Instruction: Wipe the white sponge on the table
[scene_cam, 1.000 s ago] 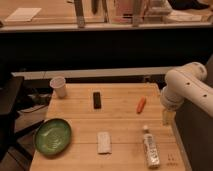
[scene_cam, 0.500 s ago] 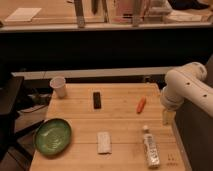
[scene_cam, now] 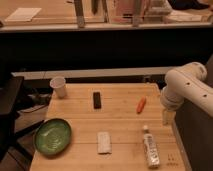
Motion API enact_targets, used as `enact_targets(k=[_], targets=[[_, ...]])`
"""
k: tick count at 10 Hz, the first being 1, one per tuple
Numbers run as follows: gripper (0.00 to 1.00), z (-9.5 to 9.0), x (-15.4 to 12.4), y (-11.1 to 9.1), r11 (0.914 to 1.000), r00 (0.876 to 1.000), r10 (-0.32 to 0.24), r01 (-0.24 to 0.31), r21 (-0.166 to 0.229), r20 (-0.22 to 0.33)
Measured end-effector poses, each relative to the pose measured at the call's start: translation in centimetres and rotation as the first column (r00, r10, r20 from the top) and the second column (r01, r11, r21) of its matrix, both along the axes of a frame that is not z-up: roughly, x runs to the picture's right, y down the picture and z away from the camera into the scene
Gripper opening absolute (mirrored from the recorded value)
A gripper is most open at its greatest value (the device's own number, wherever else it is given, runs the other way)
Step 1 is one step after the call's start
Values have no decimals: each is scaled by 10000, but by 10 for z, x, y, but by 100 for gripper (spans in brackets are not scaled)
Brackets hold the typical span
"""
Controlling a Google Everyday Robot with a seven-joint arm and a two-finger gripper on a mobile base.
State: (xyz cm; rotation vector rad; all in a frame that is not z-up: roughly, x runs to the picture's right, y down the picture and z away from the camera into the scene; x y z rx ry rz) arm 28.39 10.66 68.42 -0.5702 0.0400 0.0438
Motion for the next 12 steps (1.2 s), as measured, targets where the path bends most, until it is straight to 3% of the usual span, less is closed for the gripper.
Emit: enact_targets(k=[9,12], targets=[[80,0,-2,2,9999,9999,-146,146,7,3],[80,2,-43,9,9959,9954,-907,906,50,296]])
